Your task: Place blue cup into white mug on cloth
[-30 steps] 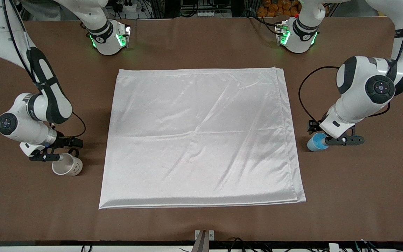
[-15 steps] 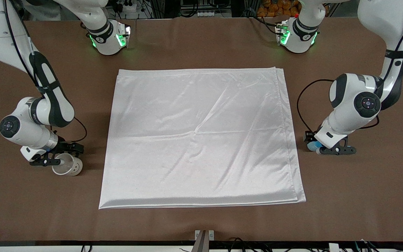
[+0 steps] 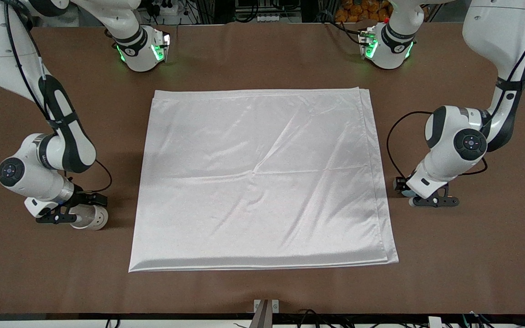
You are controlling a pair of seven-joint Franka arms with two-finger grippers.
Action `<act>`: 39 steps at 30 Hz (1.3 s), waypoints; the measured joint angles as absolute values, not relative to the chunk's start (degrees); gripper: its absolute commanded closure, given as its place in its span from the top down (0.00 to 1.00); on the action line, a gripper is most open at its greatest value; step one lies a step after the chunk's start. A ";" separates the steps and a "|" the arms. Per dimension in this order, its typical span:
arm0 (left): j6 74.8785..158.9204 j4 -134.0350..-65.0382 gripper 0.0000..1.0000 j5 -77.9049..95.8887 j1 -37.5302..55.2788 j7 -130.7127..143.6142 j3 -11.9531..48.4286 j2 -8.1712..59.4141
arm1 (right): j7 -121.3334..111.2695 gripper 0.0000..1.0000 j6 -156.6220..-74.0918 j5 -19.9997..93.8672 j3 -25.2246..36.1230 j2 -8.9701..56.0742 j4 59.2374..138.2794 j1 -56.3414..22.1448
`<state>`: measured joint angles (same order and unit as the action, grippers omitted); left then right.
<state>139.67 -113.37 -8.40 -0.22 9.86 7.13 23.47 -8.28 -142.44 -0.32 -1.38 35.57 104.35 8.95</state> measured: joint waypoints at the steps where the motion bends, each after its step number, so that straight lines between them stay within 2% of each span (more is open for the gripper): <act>1: 139.75 -113.37 0.65 -8.40 -0.22 9.86 7.13 23.68 | -8.28 0.80 -142.44 -0.32 -1.38 35.64 104.26 8.95; 5: 139.92 -113.36 0.64 -8.41 -0.22 9.86 7.13 24.44 | -8.29 0.39 -142.44 -0.32 -1.38 35.79 104.03 8.95; 8: 140.27 -113.30 0.64 -8.41 -0.22 9.86 7.13 24.72 | -8.29 0.16 -142.44 -0.32 -1.39 35.82 104.02 8.95; 12: 140.30 -113.28 0.64 -8.41 -0.43 9.86 7.12 24.82 | -8.28 0.03 -142.44 -0.30 -1.39 35.87 104.02 8.95; 14: 140.30 -113.28 0.64 -8.41 -0.55 9.86 7.12 24.93 | -8.28 0.00 -142.43 -0.28 -1.39 35.92 104.02 8.95; 32: 137.62 -112.50 0.65 -8.41 -1.02 9.86 7.25 24.04 | -8.31 0.00 -142.36 -0.26 -1.67 35.96 103.17 8.17; 39: 135.16 -112.35 0.65 -8.41 -1.02 9.92 7.47 22.77 | -7.41 0.00 -138.59 -0.19 -1.71 35.20 101.09 6.29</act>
<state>135.16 -112.35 -8.41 -1.02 9.92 7.47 22.77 -7.41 -138.59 -0.19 -1.71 35.20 101.09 6.29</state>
